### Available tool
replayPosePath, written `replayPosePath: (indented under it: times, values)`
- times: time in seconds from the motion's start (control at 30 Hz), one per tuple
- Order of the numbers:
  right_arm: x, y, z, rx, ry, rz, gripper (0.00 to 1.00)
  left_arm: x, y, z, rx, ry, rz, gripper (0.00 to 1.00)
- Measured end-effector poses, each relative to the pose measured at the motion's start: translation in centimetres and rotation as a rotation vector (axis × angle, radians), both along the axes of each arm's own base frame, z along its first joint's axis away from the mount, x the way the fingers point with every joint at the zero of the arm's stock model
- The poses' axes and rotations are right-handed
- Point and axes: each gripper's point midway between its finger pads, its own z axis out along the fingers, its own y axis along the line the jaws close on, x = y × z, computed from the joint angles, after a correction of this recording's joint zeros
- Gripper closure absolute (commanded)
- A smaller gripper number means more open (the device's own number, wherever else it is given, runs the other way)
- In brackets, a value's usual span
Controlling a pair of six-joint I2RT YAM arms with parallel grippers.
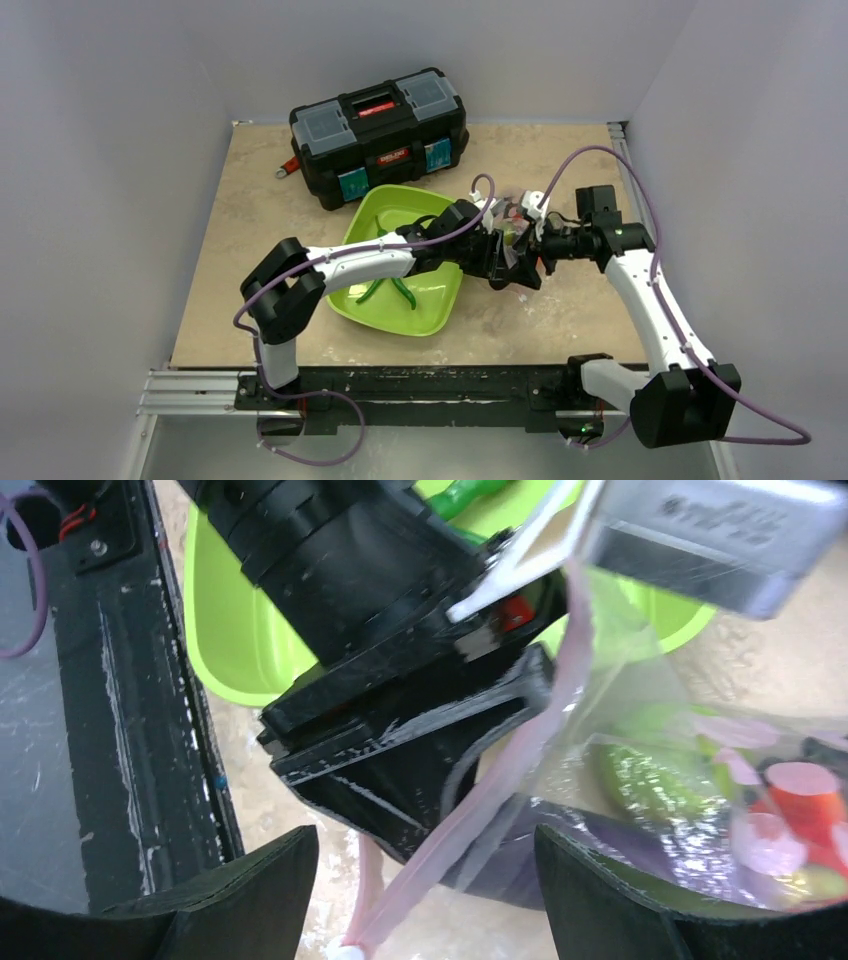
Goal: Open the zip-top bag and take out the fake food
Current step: Pick up the fake vegetable from the zipper food storage bag.
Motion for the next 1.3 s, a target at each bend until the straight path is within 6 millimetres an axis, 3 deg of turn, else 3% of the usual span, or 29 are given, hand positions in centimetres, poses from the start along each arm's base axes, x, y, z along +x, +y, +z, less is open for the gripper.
replayPosePath:
  times: [0.17, 0.43, 0.6, 1.03, 1.3]
  values:
    - [-0.8, 0.4, -2.0, -0.034, 0.031, -0.017, 0.27, 0.0, 0.0, 0.0, -0.001, 0.003, 0.004, 1.0]
    - [0.9, -0.4, -3.3, -0.099, 0.02, -0.125, 0.7, 0.0, 0.3, -0.1, 0.012, 0.005, 0.011, 1.0]
    - [1.3, -0.7, -3.5, -0.117, 0.015, -0.16, 0.88, 0.3, 0.6, 0.1, 0.02, 0.0, 0.024, 1.0]
    - [1.8, -1.4, -2.9, -0.133, -0.047, -0.198, 0.99, -0.4, 2.7, 3.2, 0.008, -0.006, 0.025, 1.0]
    - [2.1, -2.0, -3.4, -0.165, -0.055, -0.217, 1.0, -3.5, 5.1, 3.6, -0.007, 0.023, -0.046, 1.0]
